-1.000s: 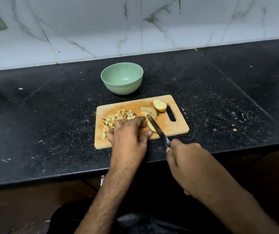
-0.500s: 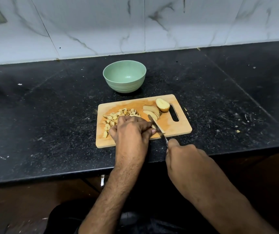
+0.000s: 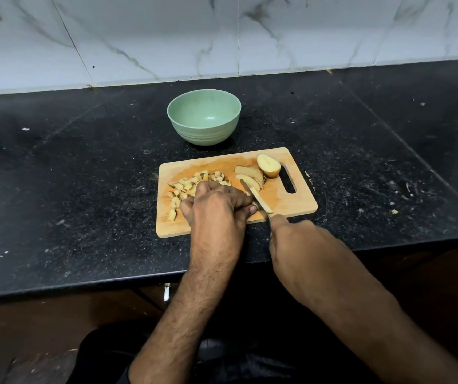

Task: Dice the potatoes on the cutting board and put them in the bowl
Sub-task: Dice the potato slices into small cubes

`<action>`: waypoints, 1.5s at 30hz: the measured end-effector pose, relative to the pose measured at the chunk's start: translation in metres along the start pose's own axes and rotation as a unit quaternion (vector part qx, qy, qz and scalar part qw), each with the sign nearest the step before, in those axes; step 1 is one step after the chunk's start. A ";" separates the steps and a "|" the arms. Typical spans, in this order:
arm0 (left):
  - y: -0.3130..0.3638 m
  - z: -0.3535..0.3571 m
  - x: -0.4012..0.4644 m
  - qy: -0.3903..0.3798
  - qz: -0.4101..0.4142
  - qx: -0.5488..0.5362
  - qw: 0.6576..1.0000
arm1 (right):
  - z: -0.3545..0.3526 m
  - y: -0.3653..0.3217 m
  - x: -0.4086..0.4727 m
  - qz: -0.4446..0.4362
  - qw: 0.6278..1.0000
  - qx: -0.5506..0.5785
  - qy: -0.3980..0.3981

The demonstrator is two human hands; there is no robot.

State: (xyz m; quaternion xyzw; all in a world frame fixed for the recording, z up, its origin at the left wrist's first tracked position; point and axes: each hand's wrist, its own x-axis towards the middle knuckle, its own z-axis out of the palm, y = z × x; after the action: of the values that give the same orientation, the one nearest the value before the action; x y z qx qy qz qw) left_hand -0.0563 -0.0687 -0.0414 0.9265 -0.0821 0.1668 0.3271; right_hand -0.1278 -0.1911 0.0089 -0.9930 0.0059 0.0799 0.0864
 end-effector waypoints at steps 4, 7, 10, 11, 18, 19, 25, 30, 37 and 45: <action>0.001 0.002 -0.003 0.009 0.004 0.005 1.000 | 0.000 0.006 0.001 -0.005 1.000 0.002 -0.012; 0.000 0.003 -0.005 0.021 0.005 -0.002 1.000 | -0.001 0.012 -0.018 -0.009 1.000 0.010 -0.019; -0.002 0.005 -0.005 0.020 -0.003 0.000 1.000 | -0.004 0.016 -0.040 -0.007 0.999 0.024 -0.041; -0.002 0.005 -0.006 0.019 -0.004 0.004 1.000 | -0.006 0.018 -0.046 -0.004 0.998 0.032 -0.052; 0.001 0.004 -0.008 0.018 -0.019 -0.009 1.000 | -0.017 0.029 -0.065 0.008 0.997 0.049 -0.056; 0.000 0.004 -0.009 0.020 -0.021 -0.010 1.000 | -0.018 0.030 -0.065 0.012 0.998 0.053 -0.044; 0.013 0.006 -0.013 0.015 -0.024 0.022 0.999 | -0.007 0.046 -0.051 0.031 0.994 0.083 0.057; 0.033 0.018 -0.013 0.038 -0.036 0.076 0.996 | -0.005 0.061 -0.045 0.036 0.992 0.112 0.046; 0.043 0.028 -0.012 0.051 -0.055 0.076 0.994 | -0.003 0.068 -0.048 0.030 0.991 0.130 0.027; 0.027 0.005 -0.001 -0.045 -0.050 -0.012 0.998 | 0.000 0.064 -0.042 0.018 0.992 0.113 0.048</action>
State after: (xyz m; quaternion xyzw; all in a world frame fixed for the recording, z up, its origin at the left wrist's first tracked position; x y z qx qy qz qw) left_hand -0.0634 -0.0926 -0.0298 0.9320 -0.0524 0.1077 0.3421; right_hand -0.1708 -0.2543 0.0044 -0.9794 0.0372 0.0326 0.1957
